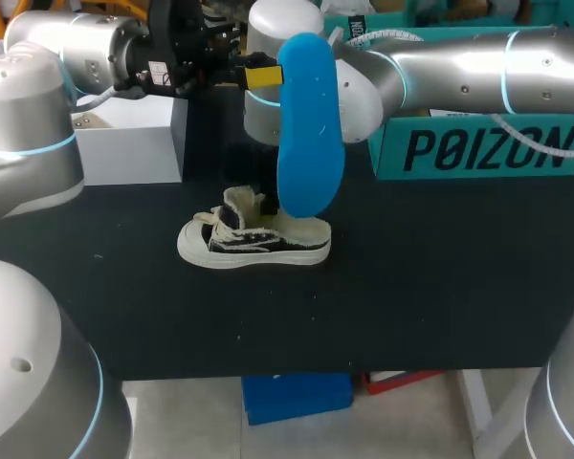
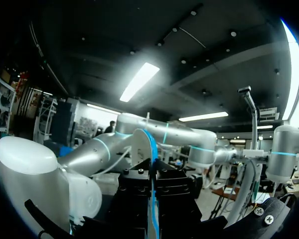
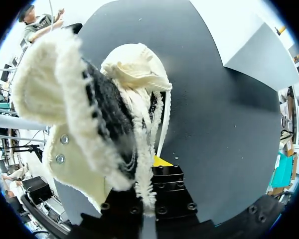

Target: Take the shoe out of the shoebox, open the shoe tongue, remove and reinsert the insole, then place the shoe into the shoebox

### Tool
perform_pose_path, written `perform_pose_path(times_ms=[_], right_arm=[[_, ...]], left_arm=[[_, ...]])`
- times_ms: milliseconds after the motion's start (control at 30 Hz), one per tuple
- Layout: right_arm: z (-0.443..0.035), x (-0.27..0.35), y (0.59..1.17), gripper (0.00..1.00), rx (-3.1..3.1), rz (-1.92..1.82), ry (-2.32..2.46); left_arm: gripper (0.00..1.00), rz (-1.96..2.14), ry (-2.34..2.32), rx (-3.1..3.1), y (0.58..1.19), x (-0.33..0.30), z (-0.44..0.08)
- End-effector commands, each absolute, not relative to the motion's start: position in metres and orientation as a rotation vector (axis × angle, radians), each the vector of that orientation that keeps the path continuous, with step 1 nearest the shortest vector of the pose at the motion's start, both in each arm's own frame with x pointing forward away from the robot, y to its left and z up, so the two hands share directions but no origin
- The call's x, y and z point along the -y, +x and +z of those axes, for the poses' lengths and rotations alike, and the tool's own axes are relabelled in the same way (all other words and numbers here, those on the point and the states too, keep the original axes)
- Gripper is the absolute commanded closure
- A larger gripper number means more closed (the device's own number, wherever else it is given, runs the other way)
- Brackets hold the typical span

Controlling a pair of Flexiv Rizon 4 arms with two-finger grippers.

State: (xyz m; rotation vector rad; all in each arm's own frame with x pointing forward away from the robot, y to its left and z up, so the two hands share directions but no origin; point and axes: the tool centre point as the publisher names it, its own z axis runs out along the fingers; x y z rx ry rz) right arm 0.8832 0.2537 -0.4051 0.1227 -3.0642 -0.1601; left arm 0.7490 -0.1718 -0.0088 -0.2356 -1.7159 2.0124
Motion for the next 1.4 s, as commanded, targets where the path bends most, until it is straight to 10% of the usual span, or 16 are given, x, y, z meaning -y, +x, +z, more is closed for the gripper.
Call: perform_pose_path(times_ms=[33, 467, 1400], right_arm=[[-0.383, -0.244, 0.882, 1.00, 3.078, -0.198, 0.071], [-0.313, -0.198, 0.905, 1.00, 3.194, 0.069, -0.731], [-0.321, -0.181, 0.889, 1.00, 2.161, -0.001, -2.376]], left_arm=[[1.00, 2.014, -0.237, 1.716, 0.748, 0.172, -0.010], [1.00, 2.014, -0.237, 1.716, 0.748, 0.172, -0.010], [1.00, 2.014, -0.237, 1.716, 0.748, 0.172, -0.010]])
